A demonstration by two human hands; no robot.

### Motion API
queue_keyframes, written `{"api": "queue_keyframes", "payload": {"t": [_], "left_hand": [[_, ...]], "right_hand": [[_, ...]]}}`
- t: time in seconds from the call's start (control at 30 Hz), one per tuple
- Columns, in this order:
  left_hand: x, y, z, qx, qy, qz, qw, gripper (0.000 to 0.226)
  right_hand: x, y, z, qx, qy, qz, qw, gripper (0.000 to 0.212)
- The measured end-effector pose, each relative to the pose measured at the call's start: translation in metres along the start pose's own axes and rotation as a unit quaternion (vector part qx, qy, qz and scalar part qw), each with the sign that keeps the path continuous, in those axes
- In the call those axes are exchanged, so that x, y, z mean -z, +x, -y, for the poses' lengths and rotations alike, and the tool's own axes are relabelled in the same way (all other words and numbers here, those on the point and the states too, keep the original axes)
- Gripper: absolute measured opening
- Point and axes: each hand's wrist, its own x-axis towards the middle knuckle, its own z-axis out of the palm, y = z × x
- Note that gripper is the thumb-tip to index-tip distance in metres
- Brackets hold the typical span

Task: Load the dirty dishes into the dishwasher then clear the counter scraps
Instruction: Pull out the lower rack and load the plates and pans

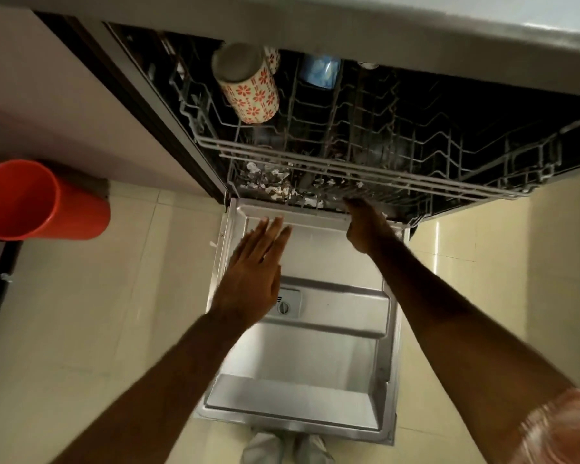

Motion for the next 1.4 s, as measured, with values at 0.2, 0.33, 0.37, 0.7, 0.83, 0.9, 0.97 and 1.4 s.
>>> {"api": "queue_keyframes", "payload": {"t": [0.2,0.33,0.37,0.7,0.83,0.9,0.97,1.4], "left_hand": [[-0.053,-0.015,-0.028,0.062,-0.037,0.132,0.989,0.084],[-0.087,-0.030,-0.036,0.094,-0.014,0.192,0.977,0.097],[-0.093,-0.036,-0.038,0.097,-0.004,0.211,0.973,0.099],[-0.110,-0.127,-0.054,0.076,0.120,0.298,0.944,0.096],[-0.113,-0.155,-0.056,0.064,0.121,0.328,0.935,0.093],[-0.115,-0.167,-0.058,0.065,0.120,0.335,0.932,0.093],[-0.117,-0.178,-0.059,0.060,0.124,0.340,0.930,0.096],[-0.108,-0.206,-0.067,0.074,0.089,0.332,0.936,0.098]], "right_hand": [[-0.025,-0.073,-0.007,0.028,-0.044,-0.024,0.998,0.043],[-0.054,-0.122,0.002,0.023,-0.011,-0.034,0.999,0.042],[-0.059,-0.133,0.003,0.007,-0.013,-0.028,1.000,0.039],[-0.095,-0.218,0.010,-0.037,-0.028,0.089,0.995,0.042],[-0.098,-0.248,0.022,-0.076,-0.043,0.122,0.989,0.017],[-0.111,-0.258,0.020,-0.073,-0.085,0.126,0.986,0.026],[-0.139,-0.271,0.005,-0.053,-0.080,0.090,0.991,0.013],[-0.135,-0.308,0.009,-0.012,-0.002,0.117,0.993,0.044]]}}
